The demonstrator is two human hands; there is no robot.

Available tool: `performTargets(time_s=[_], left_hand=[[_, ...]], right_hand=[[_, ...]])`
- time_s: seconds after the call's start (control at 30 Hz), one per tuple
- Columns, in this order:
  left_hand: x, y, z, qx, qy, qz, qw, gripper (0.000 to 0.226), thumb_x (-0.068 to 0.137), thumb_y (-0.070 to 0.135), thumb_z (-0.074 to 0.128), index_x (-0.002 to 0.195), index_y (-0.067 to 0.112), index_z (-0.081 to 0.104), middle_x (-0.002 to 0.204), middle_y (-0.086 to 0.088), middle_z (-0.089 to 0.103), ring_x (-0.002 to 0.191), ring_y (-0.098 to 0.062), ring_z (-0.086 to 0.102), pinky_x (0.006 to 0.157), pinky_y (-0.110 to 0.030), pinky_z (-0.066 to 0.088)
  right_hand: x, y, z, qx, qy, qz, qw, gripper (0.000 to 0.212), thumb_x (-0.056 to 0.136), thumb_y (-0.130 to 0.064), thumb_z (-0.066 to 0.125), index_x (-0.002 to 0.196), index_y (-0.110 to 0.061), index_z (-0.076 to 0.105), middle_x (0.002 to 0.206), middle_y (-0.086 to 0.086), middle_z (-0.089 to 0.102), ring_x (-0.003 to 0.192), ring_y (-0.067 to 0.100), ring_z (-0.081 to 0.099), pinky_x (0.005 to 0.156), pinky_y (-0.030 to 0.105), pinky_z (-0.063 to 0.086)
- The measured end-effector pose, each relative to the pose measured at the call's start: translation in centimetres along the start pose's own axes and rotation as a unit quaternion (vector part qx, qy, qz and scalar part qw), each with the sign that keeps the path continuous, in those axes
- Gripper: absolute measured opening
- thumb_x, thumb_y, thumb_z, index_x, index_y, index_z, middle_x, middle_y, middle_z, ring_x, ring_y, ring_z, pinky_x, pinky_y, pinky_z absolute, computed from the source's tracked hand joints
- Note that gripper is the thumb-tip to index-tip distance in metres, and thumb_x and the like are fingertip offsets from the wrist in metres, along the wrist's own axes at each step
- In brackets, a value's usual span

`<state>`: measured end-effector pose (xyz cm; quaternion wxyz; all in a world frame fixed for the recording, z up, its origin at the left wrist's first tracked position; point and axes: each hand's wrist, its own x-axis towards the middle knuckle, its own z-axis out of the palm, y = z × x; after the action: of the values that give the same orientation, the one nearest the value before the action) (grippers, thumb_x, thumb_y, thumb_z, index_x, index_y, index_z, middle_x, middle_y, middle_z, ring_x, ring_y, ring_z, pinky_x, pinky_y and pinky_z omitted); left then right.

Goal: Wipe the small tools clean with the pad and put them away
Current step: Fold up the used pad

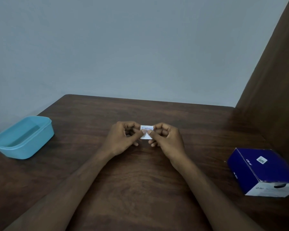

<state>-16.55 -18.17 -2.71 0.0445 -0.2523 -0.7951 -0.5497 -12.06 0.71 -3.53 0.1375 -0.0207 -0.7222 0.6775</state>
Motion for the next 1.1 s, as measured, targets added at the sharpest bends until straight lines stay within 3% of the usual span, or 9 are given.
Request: performTargets(time_s=[0.23, 0.33, 0.47, 0.57, 0.63, 0.73, 0.87, 0.97, 1.1], left_hand=[[-0.2, 0.4, -0.2, -0.027, -0.003, 0.001, 1.0, 0.005, 0.097, 0.011, 0.078, 0.103, 0.012, 0.077, 0.077, -0.007, 0.078, 0.065, -0.021, 0.075, 0.066, -0.029, 0.062], [-0.2, 0.4, -0.2, -0.05, 0.003, 0.01, 0.999, 0.011, 0.097, 0.009, 0.078, 0.108, 0.012, 0.077, 0.077, -0.005, 0.076, 0.07, -0.024, 0.076, 0.068, -0.034, 0.065], [-0.1, 0.2, -0.4, -0.059, 0.012, 0.012, 0.998, 0.009, 0.097, 0.004, 0.076, 0.1, 0.013, 0.078, 0.078, -0.009, 0.077, 0.071, -0.028, 0.077, 0.073, -0.037, 0.065], [-0.1, 0.2, -0.4, -0.064, 0.015, 0.004, 0.998, 0.02, 0.099, -0.006, 0.065, 0.098, 0.007, 0.079, 0.079, -0.011, 0.078, 0.071, -0.022, 0.077, 0.071, -0.029, 0.063], [-0.1, 0.2, -0.4, -0.078, 0.014, -0.002, 0.997, 0.021, 0.102, -0.004, 0.061, 0.098, 0.005, 0.08, 0.078, -0.011, 0.077, 0.072, -0.022, 0.076, 0.07, -0.029, 0.063], [-0.1, 0.2, -0.2, -0.058, 0.015, 0.002, 0.998, 0.008, 0.1, 0.012, 0.075, 0.097, 0.01, 0.082, 0.081, -0.007, 0.08, 0.071, -0.023, 0.078, 0.069, -0.031, 0.064], [-0.2, 0.2, -0.1, -0.053, -0.007, 0.0, 0.999, 0.014, 0.091, 0.018, 0.086, 0.102, 0.013, 0.079, 0.081, -0.007, 0.08, 0.067, -0.022, 0.076, 0.066, -0.028, 0.062], [-0.2, 0.1, -0.1, -0.053, -0.027, -0.019, 0.998, 0.023, 0.089, 0.02, 0.087, 0.109, 0.015, 0.077, 0.081, -0.008, 0.079, 0.067, -0.024, 0.076, 0.066, -0.029, 0.062], [-0.1, 0.4, 0.1, -0.093, -0.003, -0.024, 0.995, 0.017, 0.091, 0.019, 0.085, 0.101, 0.008, 0.079, 0.082, -0.011, 0.079, 0.066, -0.021, 0.073, 0.063, -0.028, 0.061]], right_hand=[[-0.1, -0.1, -0.1, 0.031, -0.024, -0.007, 0.999, 0.007, 0.098, -0.002, 0.072, 0.103, -0.008, 0.071, 0.074, 0.005, 0.076, 0.067, 0.025, 0.076, 0.064, 0.034, 0.062], [-0.3, -0.4, -0.2, 0.054, -0.029, -0.015, 0.998, 0.013, 0.098, 0.0, 0.071, 0.103, -0.012, 0.075, 0.074, 0.005, 0.075, 0.069, 0.023, 0.075, 0.065, 0.032, 0.062], [-0.5, -0.6, 0.1, 0.074, -0.027, -0.007, 0.997, 0.017, 0.097, 0.005, 0.068, 0.099, -0.006, 0.08, 0.083, 0.018, 0.079, 0.071, 0.023, 0.074, 0.067, 0.029, 0.061], [-0.5, -0.8, -0.1, 0.095, -0.025, 0.003, 0.995, 0.023, 0.098, 0.006, 0.059, 0.093, 0.001, 0.081, 0.09, 0.021, 0.079, 0.076, 0.029, 0.075, 0.071, 0.033, 0.062], [-0.6, -0.9, -0.2, 0.091, -0.024, -0.002, 0.996, 0.018, 0.098, -0.003, 0.066, 0.091, 0.0, 0.082, 0.089, 0.021, 0.079, 0.076, 0.029, 0.075, 0.073, 0.036, 0.061], [-0.8, -0.8, -0.1, 0.033, -0.011, -0.034, 0.999, 0.003, 0.09, -0.012, 0.083, 0.092, -0.01, 0.082, 0.082, 0.013, 0.079, 0.071, 0.024, 0.075, 0.072, 0.038, 0.061], [-0.5, -0.6, -0.1, -0.001, 0.019, -0.048, 0.999, 0.03, 0.086, -0.012, 0.087, 0.111, -0.022, 0.076, 0.081, 0.006, 0.08, 0.072, 0.021, 0.073, 0.081, 0.046, 0.062], [-0.4, -0.5, -0.2, -0.002, 0.034, -0.056, 0.998, 0.027, 0.084, -0.017, 0.09, 0.106, -0.022, 0.075, 0.085, 0.001, 0.081, 0.079, 0.017, 0.075, 0.091, 0.048, 0.059], [-0.5, -0.6, 0.2, 0.03, 0.036, -0.052, 0.998, 0.028, 0.084, -0.02, 0.09, 0.108, -0.022, 0.077, 0.092, 0.001, 0.082, 0.089, 0.016, 0.077, 0.093, 0.045, 0.059]])
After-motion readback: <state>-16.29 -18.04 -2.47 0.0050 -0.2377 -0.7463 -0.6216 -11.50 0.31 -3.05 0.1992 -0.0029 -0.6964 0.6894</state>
